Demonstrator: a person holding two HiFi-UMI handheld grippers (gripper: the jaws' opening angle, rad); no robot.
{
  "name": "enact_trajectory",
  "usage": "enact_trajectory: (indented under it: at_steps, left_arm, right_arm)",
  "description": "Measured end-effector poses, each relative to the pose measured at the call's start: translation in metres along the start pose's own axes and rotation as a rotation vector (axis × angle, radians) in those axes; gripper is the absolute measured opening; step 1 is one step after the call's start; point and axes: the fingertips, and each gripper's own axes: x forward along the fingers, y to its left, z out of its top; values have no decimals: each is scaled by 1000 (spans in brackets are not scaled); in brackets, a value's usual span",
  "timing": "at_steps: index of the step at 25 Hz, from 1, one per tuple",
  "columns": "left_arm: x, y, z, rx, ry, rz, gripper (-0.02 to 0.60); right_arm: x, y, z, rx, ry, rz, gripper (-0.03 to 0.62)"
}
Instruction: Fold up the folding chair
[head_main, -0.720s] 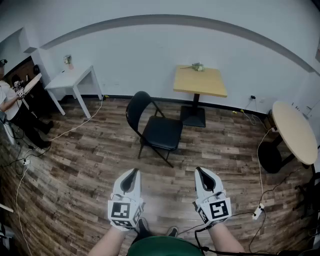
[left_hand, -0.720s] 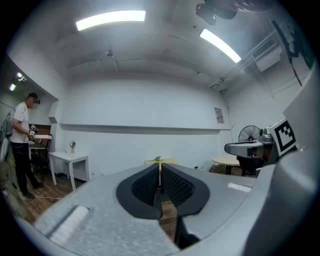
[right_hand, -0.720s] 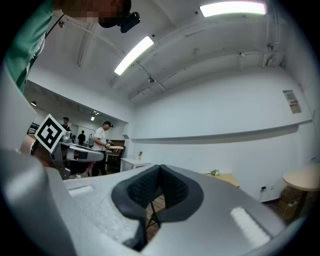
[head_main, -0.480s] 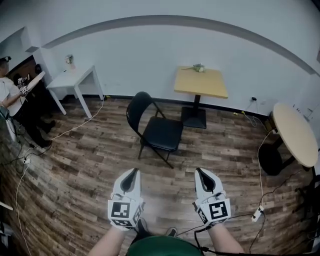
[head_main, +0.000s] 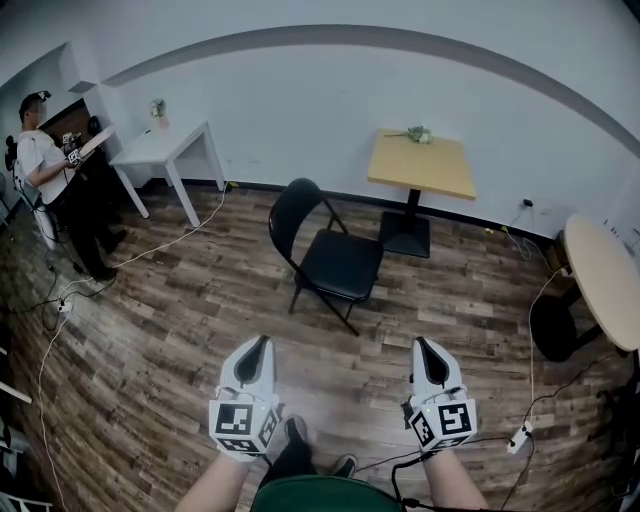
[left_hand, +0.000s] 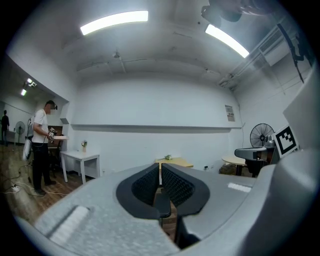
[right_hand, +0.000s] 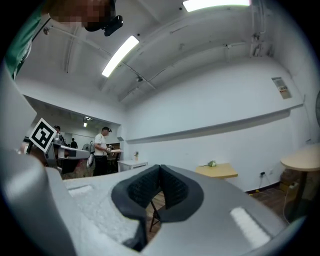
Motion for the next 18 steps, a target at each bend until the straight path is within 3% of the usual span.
enact_trajectory:
  at_steps: [7,18]
  left_arm:
    - [47,42,-11,-13,4,17,21]
    - [166,129,-19,-49,10,-16,21]
  right_arm:
    - [47,-3,-12,-26,34,-6,3]
    - [157,-29,-30,-32,110,-108,3]
